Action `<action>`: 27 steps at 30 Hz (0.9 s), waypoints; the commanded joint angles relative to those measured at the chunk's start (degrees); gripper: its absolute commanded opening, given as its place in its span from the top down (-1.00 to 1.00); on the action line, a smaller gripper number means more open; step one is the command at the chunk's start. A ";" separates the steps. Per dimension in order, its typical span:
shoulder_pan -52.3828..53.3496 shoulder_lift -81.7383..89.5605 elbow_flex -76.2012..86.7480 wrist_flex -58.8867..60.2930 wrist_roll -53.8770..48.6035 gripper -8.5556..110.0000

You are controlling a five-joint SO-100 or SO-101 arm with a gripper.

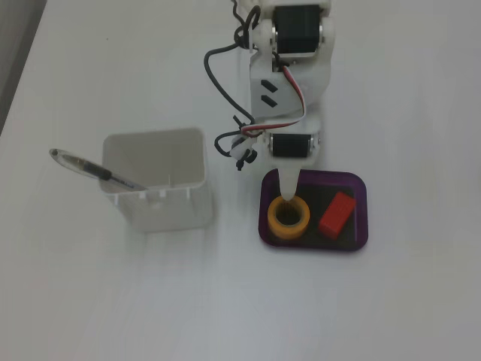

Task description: Grab up the yellow tape and put it in the box.

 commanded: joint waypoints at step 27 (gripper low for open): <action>0.35 70.93 19.25 32.61 0.09 0.70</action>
